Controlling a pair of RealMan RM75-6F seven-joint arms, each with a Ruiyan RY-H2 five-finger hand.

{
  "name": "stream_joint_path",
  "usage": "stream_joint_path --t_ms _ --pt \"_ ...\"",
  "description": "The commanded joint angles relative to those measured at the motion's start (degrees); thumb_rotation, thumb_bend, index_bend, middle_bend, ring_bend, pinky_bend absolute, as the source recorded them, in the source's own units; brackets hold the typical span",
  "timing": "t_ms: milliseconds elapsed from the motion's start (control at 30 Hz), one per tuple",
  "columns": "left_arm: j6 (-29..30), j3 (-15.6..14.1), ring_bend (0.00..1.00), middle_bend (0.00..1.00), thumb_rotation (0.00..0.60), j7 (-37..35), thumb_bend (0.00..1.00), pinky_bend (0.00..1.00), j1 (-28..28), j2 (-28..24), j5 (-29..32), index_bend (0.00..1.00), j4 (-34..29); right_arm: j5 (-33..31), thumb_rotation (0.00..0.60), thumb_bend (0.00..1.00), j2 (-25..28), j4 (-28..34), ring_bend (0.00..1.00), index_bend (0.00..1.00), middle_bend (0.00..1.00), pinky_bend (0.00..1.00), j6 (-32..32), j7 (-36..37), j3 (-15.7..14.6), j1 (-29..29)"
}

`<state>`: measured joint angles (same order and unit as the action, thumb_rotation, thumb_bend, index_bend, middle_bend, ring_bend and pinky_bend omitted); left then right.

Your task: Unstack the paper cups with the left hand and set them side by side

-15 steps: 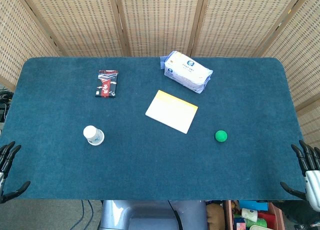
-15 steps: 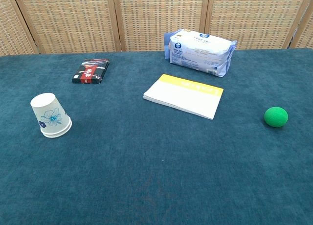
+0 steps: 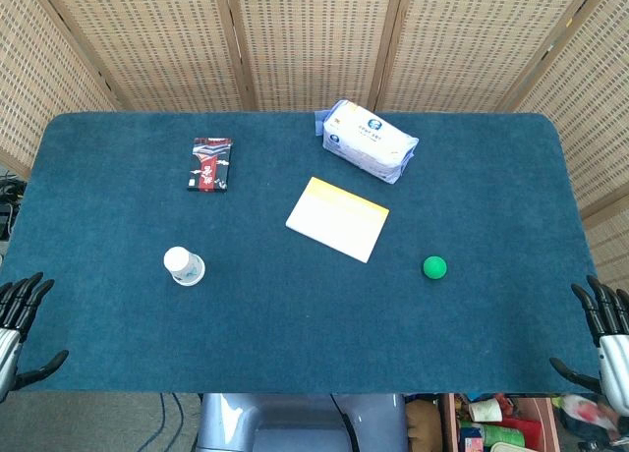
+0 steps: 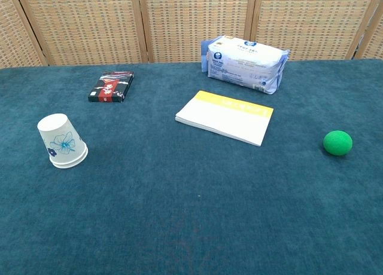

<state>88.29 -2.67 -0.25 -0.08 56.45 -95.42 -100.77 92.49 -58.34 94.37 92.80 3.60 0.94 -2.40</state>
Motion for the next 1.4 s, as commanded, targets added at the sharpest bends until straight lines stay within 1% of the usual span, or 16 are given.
stream_joint_path --t_ms 33,167,267,400,467,533,667,833,1033,1167,1300,1400 --pt "-9.37 3.12 0.0 0.0 0.6 -0.46 0.24 0.0 -6.54 -2.18 4.4 0.0 -3.45 -0.11 0.6 0.0 -0.01 0.18 0.0 0.0 0.0 0.0 -0.27 -0.06 0.05 0.14" --pt "-17.34 5.8 0.0 0.0 0.6 -1.27 0.24 0.0 -12.58 -3.43 7.27 0.0 -5.38 -0.71 0.6 0.0 0.03 0.2 0.0 0.0 0.0 0.0 -0.95 0.06 0.21 0.41" --pt "-22.8 8.08 0.0 0.0 0.6 1.06 0.24 0.0 -16.9 -2.56 10.98 0.0 -5.2 -1.39 0.6 0.0 0.05 0.11 0.0 0.0 0.0 0.0 -1.74 0.23 0.35 0.69" --pt "-30.41 10.75 0.0 0.0 0.6 5.52 0.24 0.0 -22.53 -0.45 18.96 0.0 -4.73 -1.96 0.6 0.0 0.08 0.0 0.0 0.0 0.0 0.0 -2.53 0.48 0.45 1.0" --pt "-34.56 11.99 0.0 0.0 0.6 8.72 0.24 0.0 -25.99 1.56 23.99 0.03 -3.87 -2.47 0.6 0.0 0.04 -0.16 0.0 0.0 0.0 0.0 -3.2 0.6 0.55 1.25" --pt "-36.55 12.53 0.0 0.0 0.6 11.76 0.24 0.0 -28.17 2.88 27.99 0.09 -3.32 -2.9 0.6 0.0 0.02 -0.26 0.0 0.0 0.0 0.0 -3.74 0.69 0.64 1.47" --pt "-38.15 12.76 0.0 0.0 0.6 17.83 0.24 0.0 -31.7 5.53 36.33 0.18 -2.67 -3.59 0.6 0.0 0.07 -0.42 0.0 0.0 0.0 0.0 -4.69 1.0 0.78 1.86" --pt "-38.59 11.82 0.0 0.0 0.6 22.18 0.24 0.0 -34.44 7.43 42.24 0.2 -2.6 -4.21 0.6 0.0 0.18 -0.6 0.0 0.0 0.0 0.0 -5.48 1.58 0.93 2.2" --pt "-35.86 11.24 0.0 0.0 0.6 26.57 0.24 0.0 -36.61 9.06 46.75 0.25 -2.68 -4.33 0.6 0.0 0.33 -0.7 0.0 0.0 0.0 0.0 -5.83 2.08 0.9 2.37" --pt "-36.2 10.95 0.0 0.0 0.6 28.04 0.24 0.0 -38.38 9.82 50.52 0.25 -2.44 -4.38 0.6 0.0 0.41 -0.72 0.0 0.0 0.0 0.0 -5.86 2.27 0.87 2.37" --pt "-36.16 10.26 0.0 0.0 0.6 28.96 0.24 0.0 -39.18 10.12 51.9 0.25 -2.47 -4.42 0.6 0.0 0.47 -0.72 0.0 0.0 0.0 0.0 -5.81 2.45 0.88 2.36" --pt "-35.61 9.68 0.0 0.0 0.6 29.7 0.24 0.0 -39.84 10.6 53.45 0.27 -2.18 -4.39 0.6 0.0 0.47 -0.77 0.0 0.0 0.0 0.0 -5.85 2.55 0.84 2.38"
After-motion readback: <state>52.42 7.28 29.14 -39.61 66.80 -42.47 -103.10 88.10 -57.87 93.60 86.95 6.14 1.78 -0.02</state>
